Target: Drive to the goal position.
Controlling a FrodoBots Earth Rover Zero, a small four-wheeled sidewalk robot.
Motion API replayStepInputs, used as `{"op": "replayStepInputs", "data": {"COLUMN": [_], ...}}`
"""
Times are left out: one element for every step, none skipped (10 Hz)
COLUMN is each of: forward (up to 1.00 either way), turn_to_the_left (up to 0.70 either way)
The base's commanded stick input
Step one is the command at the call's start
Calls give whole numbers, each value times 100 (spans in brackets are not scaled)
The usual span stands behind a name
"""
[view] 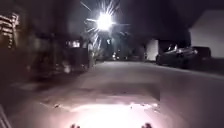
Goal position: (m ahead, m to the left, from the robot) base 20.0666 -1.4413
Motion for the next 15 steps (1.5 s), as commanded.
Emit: {"op": "replayStepInputs", "data": {"forward": [100,100,100,100,100,100,100,100,100,100,100,100,100,100,100], "turn_to_the_left": [0,0,0,0,0,0,0,0,0,0,0,0,0,0,0]}}
